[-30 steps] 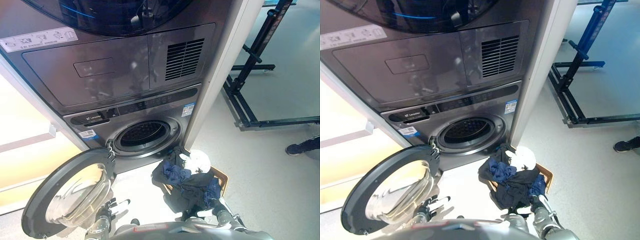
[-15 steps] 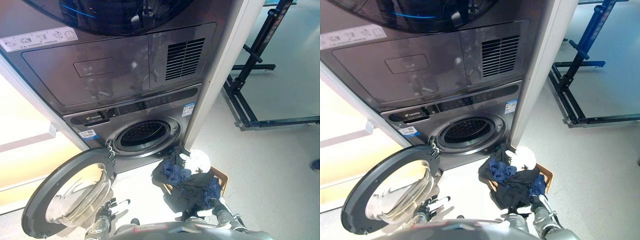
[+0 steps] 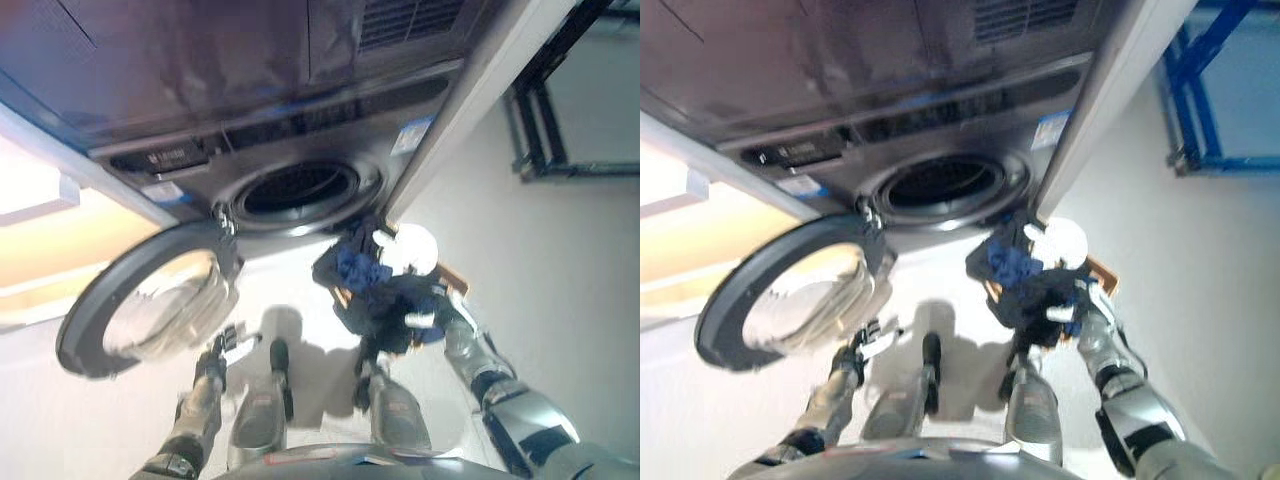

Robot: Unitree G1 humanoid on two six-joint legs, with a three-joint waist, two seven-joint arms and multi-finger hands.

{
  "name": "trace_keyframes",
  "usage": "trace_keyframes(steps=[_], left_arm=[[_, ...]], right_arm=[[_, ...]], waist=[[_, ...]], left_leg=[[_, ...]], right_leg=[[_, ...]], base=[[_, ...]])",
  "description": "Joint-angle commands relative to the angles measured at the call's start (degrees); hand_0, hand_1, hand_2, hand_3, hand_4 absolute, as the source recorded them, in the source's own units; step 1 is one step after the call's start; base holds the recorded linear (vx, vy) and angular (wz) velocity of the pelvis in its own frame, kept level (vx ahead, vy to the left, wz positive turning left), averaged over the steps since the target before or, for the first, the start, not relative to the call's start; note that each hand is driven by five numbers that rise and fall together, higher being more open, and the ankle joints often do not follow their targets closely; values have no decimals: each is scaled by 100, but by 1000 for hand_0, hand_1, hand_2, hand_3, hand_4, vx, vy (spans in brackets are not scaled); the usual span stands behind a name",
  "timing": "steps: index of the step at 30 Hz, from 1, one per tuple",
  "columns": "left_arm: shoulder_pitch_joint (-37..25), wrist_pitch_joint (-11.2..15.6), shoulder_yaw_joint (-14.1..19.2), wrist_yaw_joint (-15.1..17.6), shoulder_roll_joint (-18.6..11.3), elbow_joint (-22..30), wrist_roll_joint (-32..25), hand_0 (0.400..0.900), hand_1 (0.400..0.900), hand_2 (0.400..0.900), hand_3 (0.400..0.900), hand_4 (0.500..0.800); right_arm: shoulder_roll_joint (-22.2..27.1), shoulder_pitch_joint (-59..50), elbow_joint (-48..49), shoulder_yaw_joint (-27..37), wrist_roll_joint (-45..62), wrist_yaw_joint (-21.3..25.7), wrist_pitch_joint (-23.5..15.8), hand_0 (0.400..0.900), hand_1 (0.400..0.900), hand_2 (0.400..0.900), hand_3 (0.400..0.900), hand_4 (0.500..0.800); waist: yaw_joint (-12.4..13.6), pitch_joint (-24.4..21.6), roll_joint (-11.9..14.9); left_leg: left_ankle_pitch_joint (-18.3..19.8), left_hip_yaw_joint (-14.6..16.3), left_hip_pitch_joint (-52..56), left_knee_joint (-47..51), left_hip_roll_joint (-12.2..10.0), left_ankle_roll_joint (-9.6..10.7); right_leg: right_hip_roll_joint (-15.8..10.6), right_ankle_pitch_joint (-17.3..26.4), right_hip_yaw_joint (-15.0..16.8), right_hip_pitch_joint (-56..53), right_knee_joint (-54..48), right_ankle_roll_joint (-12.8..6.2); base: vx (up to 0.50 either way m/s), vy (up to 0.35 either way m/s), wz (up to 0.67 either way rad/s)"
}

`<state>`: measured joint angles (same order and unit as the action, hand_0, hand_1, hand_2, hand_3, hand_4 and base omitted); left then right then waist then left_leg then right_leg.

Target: Put the clothes in the basket into the washing machine.

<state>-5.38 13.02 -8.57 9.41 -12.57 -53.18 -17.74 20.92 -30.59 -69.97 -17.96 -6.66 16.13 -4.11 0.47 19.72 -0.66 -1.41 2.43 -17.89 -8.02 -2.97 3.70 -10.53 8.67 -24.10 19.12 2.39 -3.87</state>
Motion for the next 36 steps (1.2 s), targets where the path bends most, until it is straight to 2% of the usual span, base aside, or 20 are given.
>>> trace_keyframes(steps=[1,4,8,9,11,19,21,28,34,35,36], left_arm=[[-125,502,-102,366,-382,720,-358,900,900,900,900,800],[-266,690,-216,562,-552,1577,-394,900,900,900,900,800],[-445,816,-320,749,-672,2272,-430,900,900,900,900,800],[-513,870,-340,827,-713,2416,-399,900,900,900,900,800],[-633,951,-385,970,-798,2753,-346,900,900,900,900,800],[-883,1062,-398,1316,-866,3327,-377,900,900,900,900,800],[-917,1059,-395,1412,-882,3469,-399,900,900,900,900,800],[-668,1054,-405,1416,-920,3436,-536,900,900,900,900,800],[-647,1077,-386,1452,-958,3485,-611,900,900,900,900,800],[-637,1091,-383,1441,-1010,3545,-609,900,900,900,900,800],[-633,1087,-398,1432,-1029,3566,-613,900,900,900,900,800]], right_arm=[[196,-641,286,-324,190,388,-277,900,900,900,900,800],[502,-1384,246,-385,215,561,-320,900,900,900,900,800],[775,-2250,59,-465,272,744,-352,900,900,900,900,800],[856,-2457,12,-491,285,827,-350,900,900,900,900,800],[1067,-2921,-159,-566,251,994,-329,900,900,900,900,800],[1334,-3649,-418,-751,294,1249,-356,900,900,900,900,800],[1159,-3653,-369,-806,311,1222,-365,900,900,900,900,800],[627,-3470,-467,-936,183,936,-372,900,900,900,900,800],[550,-3511,-580,-854,166,966,-386,900,900,900,900,800],[601,-3562,-646,-882,113,960,-371,845,845,845,845,767],[624,-3566,-681,-881,86,963,-361,476,476,476,476,546]], waist=[[115,284,66],[198,496,9],[291,592,-25],[322,584,-38],[359,616,-74],[441,619,-219],[456,683,-242],[475,651,-290],[555,574,-382],[588,555,-413],[602,541,-424]], left_leg=[[-179,-101,-773,-338,350,-98],[-3,-136,-1786,-1046,352,-103],[181,-119,-2870,-1782,310,-122],[452,-161,-3060,-2038,286,-73],[594,-182,-3583,-2456,291,-56],[1034,-210,-4974,-3802,293,-61],[1113,-223,-5372,-4192,357,-96],[1232,-276,-6030,-4845,471,-182],[1273,-290,-6345,-5179,534,-244],[1271,-304,-6411,-5244,546,-255],[1273,-302,-6460,-5290,538,-269]], right_leg=[[-195,-444,-26,777,991,-507],[-386,-552,19,1720,1621,-502],[-575,-634,35,2743,2236,-496],[-574,-862,110,2955,2500,-573],[-650,-997,113,3486,2909,-558],[-932,-1491,273,4999,4287,-457],[-1027,-1616,356,5430,4683,-377],[-1273,-1748,543,6142,5358,-235],[-1389,-1822,748,6587,5775,-193],[-1434,-1833,786,6682,5862,-180],[-1468,-1837,801,6740,5926,-179]], base=[[-225,-6,19],[-225,-21,15],[-155,-15,-1],[-54,-23,1],[-78,0,5],[-64,28,1],[-36,9,-1],[-5,7,0],[3,10,7],[2,-3,7],[-4,-3,8]])
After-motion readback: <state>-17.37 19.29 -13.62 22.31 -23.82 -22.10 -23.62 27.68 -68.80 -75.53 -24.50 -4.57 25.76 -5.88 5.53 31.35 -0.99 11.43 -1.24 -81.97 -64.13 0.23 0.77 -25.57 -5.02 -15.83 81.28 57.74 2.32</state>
